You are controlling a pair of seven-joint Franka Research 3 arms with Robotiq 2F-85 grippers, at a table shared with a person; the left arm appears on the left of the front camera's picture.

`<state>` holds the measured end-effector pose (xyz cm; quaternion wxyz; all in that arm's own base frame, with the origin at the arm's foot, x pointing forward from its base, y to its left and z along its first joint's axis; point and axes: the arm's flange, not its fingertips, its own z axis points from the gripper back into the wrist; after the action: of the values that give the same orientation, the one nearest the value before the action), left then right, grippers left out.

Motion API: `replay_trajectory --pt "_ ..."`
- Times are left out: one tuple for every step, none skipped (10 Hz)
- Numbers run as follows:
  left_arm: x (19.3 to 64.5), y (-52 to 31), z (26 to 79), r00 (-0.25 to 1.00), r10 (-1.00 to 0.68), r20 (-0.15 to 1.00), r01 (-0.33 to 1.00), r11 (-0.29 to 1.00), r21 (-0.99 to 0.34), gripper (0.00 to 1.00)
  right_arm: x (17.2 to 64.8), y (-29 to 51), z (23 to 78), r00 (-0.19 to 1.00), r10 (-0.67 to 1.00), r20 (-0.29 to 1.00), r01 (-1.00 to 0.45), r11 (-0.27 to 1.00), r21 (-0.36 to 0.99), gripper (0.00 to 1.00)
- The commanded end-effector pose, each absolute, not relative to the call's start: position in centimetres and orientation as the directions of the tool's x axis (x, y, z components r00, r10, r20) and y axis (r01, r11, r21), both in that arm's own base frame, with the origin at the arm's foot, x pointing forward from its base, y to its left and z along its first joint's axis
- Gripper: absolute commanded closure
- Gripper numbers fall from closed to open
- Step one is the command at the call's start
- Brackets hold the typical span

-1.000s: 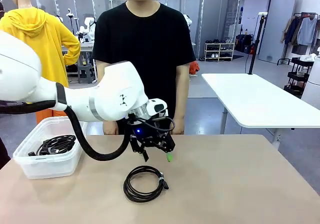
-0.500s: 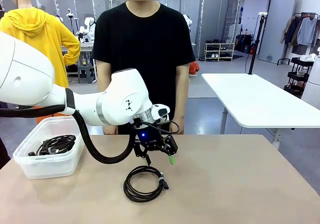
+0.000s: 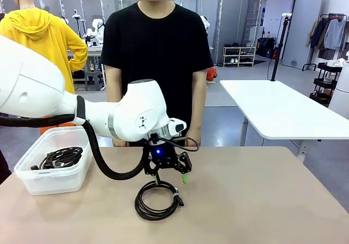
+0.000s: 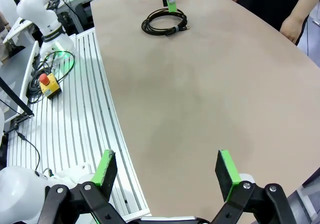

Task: Organize and store the cables.
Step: Place the USB Extension Cable into the Organizing box.

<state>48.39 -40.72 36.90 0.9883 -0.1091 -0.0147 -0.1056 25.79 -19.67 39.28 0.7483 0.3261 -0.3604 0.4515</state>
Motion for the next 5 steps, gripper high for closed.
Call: replay_trajectory --pt "47.7 -42.8 35.6 0.991 -0.121 0.053 0.128 0.979 -0.155 0.00 25.9 -19.7 39.4 0.332 0.429 0.840 -0.910 0.381 0.164 0.00" --pt "47.5 -43.0 34.6 0.995 -0.081 0.065 0.091 0.984 -0.153 0.00 25.9 -19.7 39.4 0.332 0.429 0.840 -0.910 0.381 0.164 0.00" --pt "47.3 -43.2 33.8 0.995 -0.069 0.069 0.080 0.984 -0.161 0.00 25.9 -19.7 39.4 0.332 0.429 0.840 -0.910 0.381 0.164 0.00" --pt "47.2 -43.2 33.3 0.996 -0.055 0.076 0.066 0.986 -0.152 0.00 25.9 -19.7 39.4 0.332 0.429 0.840 -0.910 0.381 0.164 0.00" --pt "47.1 -43.2 32.9 0.996 -0.046 0.081 0.059 0.984 -0.170 0.00 25.9 -19.7 39.4 0.332 0.429 0.840 -0.910 0.381 0.164 0.00"
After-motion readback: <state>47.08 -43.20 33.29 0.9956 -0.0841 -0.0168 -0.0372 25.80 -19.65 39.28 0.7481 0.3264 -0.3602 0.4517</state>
